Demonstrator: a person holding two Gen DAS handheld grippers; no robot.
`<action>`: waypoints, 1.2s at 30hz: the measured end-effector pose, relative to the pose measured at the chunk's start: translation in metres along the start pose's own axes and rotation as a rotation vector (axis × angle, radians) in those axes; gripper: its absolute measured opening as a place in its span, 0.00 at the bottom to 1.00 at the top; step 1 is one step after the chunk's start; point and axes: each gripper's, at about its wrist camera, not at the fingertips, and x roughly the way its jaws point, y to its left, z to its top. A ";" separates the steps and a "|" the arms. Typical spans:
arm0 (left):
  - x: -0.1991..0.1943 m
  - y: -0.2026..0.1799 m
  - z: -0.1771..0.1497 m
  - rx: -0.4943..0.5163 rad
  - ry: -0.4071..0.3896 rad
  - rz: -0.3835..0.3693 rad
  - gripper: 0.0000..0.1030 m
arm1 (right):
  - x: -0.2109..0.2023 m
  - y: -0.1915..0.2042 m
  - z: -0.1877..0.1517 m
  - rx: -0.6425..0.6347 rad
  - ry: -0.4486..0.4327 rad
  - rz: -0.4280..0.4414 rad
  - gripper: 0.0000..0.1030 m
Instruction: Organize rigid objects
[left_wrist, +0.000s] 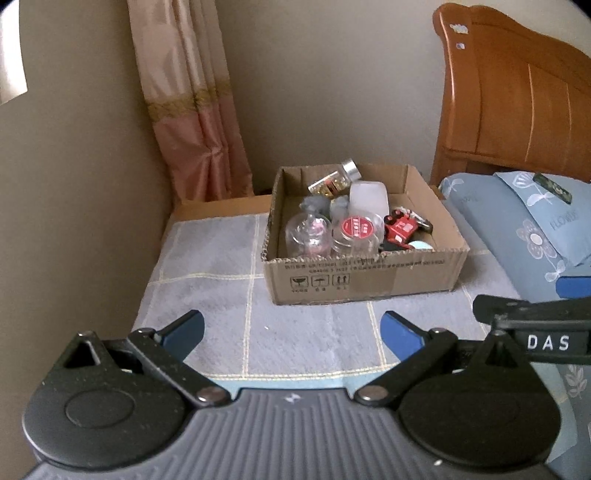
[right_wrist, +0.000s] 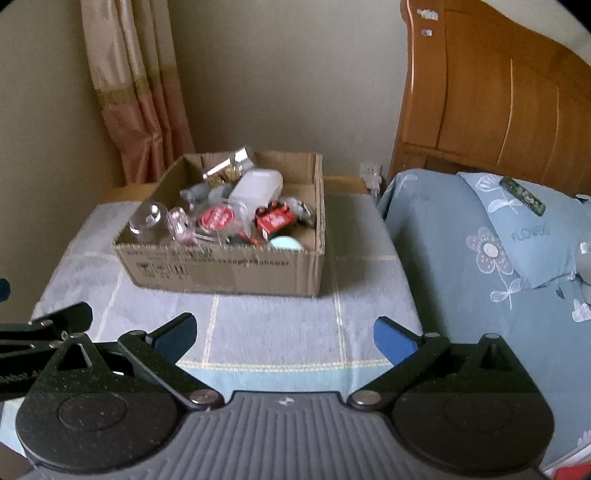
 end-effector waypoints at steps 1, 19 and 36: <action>-0.001 0.001 0.000 -0.006 -0.002 -0.002 0.98 | -0.002 0.000 0.002 -0.002 -0.005 -0.003 1.00; 0.001 0.005 0.003 -0.022 -0.005 0.031 0.98 | -0.003 0.002 0.006 0.002 -0.007 0.005 1.00; -0.001 0.004 0.003 -0.020 -0.012 0.044 0.98 | -0.006 0.004 0.005 0.007 -0.018 0.007 1.00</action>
